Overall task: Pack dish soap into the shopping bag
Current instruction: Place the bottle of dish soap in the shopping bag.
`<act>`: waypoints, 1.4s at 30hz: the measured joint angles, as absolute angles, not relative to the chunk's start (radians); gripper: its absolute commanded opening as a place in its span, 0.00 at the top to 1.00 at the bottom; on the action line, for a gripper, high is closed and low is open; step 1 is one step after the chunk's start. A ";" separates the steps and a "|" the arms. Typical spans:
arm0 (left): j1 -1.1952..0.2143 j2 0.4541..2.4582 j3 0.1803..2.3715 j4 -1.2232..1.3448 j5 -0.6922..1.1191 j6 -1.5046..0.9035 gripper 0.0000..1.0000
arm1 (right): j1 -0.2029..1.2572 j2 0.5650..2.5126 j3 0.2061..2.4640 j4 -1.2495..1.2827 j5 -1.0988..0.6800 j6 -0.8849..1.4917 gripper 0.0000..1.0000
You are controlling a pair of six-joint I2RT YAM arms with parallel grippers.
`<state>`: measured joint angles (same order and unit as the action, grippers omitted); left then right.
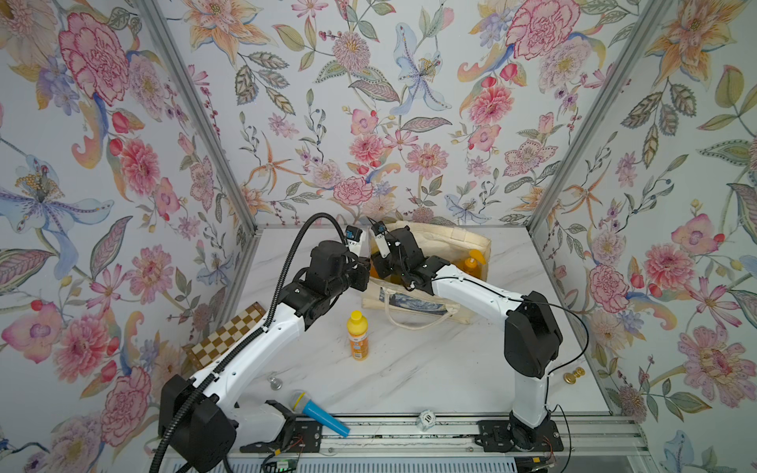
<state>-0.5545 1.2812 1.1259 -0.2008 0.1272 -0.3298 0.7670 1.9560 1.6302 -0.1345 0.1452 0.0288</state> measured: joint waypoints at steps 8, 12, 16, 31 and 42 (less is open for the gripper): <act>-0.549 1.281 1.127 -0.200 0.125 -0.330 1.00 | 0.763 1.997 1.681 -0.145 0.146 0.014 0.99; -0.548 1.281 1.127 -0.199 0.123 -0.330 1.00 | 0.763 2.009 1.701 -0.160 0.146 0.014 0.99; -0.546 1.281 1.127 -0.197 0.124 -0.330 1.00 | 0.763 2.009 1.712 -0.175 0.145 0.014 0.98; -0.546 1.283 1.127 -0.199 0.131 -0.330 1.00 | 0.754 2.012 1.786 -0.251 0.123 -0.030 0.97; -0.542 1.292 1.127 -0.201 0.118 -0.330 1.00 | 0.739 2.085 1.882 -0.304 0.084 -0.049 0.94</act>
